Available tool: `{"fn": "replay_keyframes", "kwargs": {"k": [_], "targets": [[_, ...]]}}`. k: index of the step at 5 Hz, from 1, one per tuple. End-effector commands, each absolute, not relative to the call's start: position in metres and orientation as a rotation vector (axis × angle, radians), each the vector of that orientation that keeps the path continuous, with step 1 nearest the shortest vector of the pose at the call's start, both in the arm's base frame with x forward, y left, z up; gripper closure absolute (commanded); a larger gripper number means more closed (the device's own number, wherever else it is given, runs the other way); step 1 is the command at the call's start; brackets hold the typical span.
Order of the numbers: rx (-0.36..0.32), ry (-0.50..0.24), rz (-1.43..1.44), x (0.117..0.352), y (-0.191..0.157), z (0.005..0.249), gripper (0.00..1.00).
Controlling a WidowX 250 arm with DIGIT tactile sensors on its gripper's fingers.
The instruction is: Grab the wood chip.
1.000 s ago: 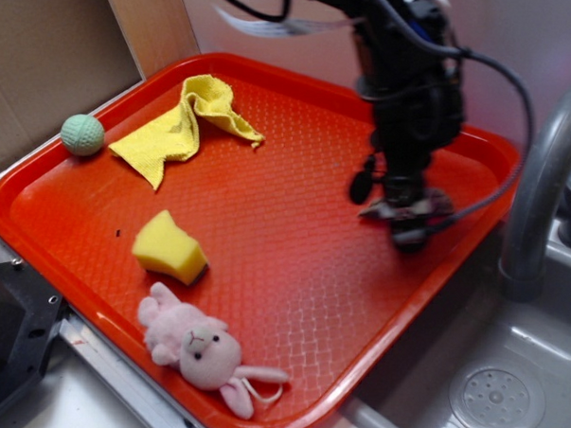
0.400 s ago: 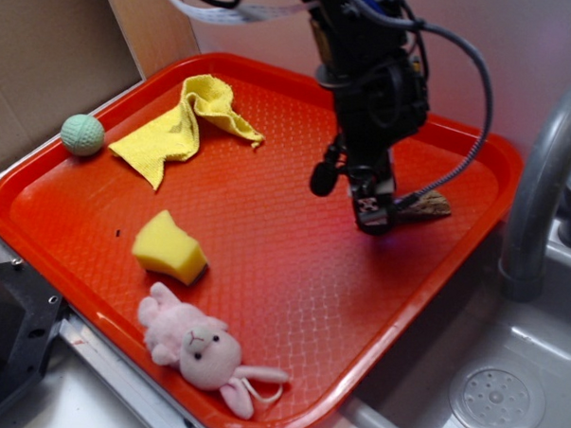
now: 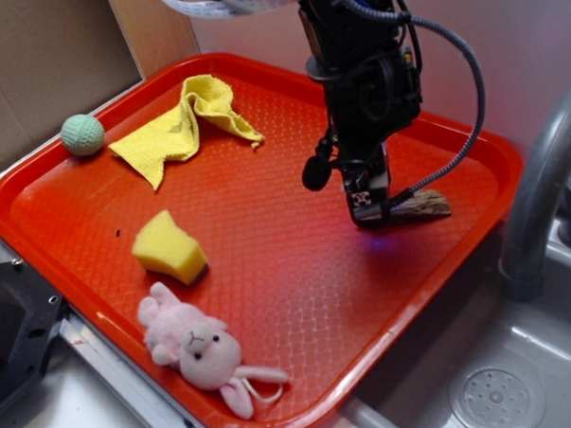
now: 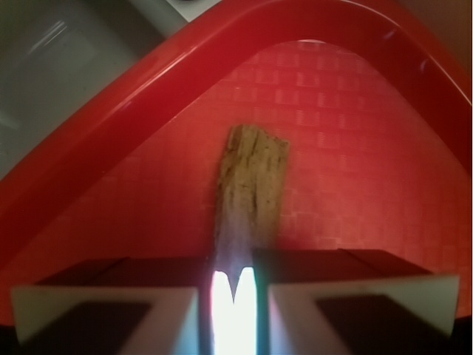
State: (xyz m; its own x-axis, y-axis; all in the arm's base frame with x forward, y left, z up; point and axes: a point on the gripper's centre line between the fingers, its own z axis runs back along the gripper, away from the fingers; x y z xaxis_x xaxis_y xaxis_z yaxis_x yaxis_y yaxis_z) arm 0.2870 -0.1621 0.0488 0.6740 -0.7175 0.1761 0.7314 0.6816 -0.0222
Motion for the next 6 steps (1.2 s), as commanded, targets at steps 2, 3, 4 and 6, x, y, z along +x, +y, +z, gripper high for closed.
{"fn": "replay_keyframes", "kwargs": {"k": [2,3,4,6], "targets": [[-0.051,-0.182,-0.815,0.295,-0.188,0.052,0.00],[-0.054,-0.186,-0.818,0.295,-0.188,0.053,0.00],[-0.039,-0.164,-0.805,0.300,-0.187,0.047,0.00],[-0.010,-0.131,-0.788,0.304,-0.193,0.038,0.00]]}}
